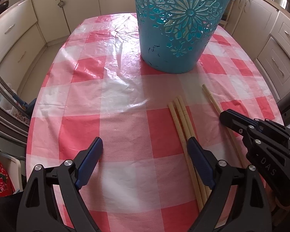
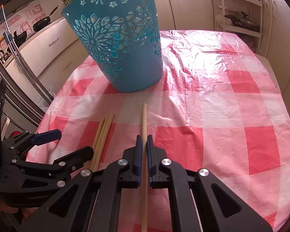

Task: Organize utensils
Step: 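Lower the left gripper to the loose sticks and close it on one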

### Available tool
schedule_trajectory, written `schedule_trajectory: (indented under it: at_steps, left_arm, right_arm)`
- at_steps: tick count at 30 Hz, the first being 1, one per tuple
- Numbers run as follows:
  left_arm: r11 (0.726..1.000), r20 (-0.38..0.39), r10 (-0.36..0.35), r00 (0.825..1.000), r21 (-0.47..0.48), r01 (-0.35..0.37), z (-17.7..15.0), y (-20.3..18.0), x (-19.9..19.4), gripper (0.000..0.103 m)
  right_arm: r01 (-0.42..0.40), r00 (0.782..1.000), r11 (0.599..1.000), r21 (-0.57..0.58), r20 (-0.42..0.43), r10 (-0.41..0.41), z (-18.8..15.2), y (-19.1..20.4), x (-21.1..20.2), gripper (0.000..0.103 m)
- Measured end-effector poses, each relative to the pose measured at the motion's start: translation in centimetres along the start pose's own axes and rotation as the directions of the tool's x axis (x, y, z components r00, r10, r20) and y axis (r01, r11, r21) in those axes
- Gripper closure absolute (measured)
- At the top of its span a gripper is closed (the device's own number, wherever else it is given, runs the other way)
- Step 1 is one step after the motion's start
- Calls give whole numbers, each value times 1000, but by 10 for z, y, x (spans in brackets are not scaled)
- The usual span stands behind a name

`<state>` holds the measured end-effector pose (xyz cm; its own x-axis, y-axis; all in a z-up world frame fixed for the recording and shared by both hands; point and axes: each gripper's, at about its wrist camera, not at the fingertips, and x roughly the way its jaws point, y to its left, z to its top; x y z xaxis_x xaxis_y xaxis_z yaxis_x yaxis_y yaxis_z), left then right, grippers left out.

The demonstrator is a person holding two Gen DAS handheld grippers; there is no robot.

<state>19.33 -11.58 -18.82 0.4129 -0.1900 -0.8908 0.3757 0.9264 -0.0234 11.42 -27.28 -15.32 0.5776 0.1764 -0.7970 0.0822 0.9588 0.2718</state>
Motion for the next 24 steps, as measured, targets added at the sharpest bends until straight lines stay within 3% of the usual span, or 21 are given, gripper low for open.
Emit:
schedule_trajectory:
  at_steps: [6,12,17,24]
  left_arm:
    - [999,17,34,999,-11,-34,2,0,0,27]
    - [997,66,-27,997,74,22,5,-9,-2,57]
    - [986,82,-64,995,159,51,7,-21,-1,89]
    - [977,93,-61,994,211,40,13,-20,2,98]
  right_arm:
    - [-4,1000,1000,3,-1,4,0,-1,0,97]
    - [-7,1000,1000,7,-2,7,0,-1,0,97]
    - [-10,1000,1000,8,-2,10,0,-2,0,97]
    - [-14,1000,1000,15,2,14,2,-3,1,97]
